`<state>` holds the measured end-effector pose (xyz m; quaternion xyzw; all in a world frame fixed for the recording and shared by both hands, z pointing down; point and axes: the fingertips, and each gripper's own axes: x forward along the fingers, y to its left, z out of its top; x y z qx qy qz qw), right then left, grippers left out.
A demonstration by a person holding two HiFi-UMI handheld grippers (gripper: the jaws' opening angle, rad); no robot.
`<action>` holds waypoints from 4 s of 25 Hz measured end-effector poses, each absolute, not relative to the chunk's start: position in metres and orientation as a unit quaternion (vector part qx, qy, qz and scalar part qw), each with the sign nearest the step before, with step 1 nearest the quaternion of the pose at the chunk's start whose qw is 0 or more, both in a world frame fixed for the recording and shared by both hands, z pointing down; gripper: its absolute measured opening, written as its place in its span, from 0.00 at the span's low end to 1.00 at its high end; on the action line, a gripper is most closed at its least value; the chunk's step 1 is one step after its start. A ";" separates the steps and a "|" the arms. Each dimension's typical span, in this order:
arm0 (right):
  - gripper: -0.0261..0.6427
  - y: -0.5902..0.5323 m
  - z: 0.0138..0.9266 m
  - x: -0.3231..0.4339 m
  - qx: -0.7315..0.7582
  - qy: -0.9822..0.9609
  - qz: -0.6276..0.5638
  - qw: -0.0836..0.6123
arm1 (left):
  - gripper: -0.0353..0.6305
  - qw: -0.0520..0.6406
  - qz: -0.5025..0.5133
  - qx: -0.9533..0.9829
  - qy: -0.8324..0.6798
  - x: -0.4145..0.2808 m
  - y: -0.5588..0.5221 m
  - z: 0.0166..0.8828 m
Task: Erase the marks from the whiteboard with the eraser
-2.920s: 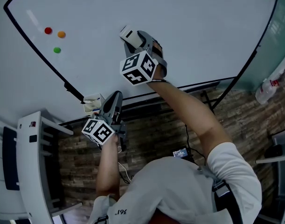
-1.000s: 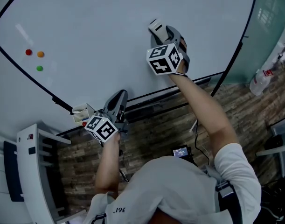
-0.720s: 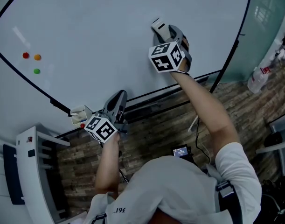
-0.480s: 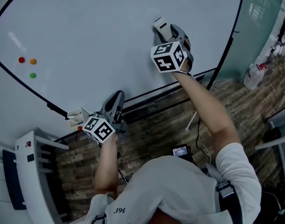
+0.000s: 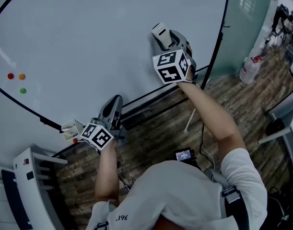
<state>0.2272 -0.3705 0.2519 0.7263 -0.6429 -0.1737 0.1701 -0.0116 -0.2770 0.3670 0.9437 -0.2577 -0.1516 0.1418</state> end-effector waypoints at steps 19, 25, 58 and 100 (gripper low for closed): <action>0.42 -0.308 0.262 0.220 0.711 -0.672 -0.167 0.124 | 0.07 0.142 -0.157 0.948 -0.240 -0.001 -0.257 0.364; 0.42 -0.295 0.276 0.208 0.698 -0.688 -0.160 0.120 | 0.07 0.139 -0.161 0.946 -0.246 -0.012 -0.250 0.368; 0.42 -0.247 0.395 0.211 0.678 -0.726 -0.021 0.113 | 0.07 0.204 -0.147 0.933 -0.259 -0.021 -0.212 0.429; 0.42 -0.196 0.473 0.200 0.631 -0.764 0.099 0.098 | 0.07 0.257 -0.110 0.921 -0.270 -0.033 -0.179 0.483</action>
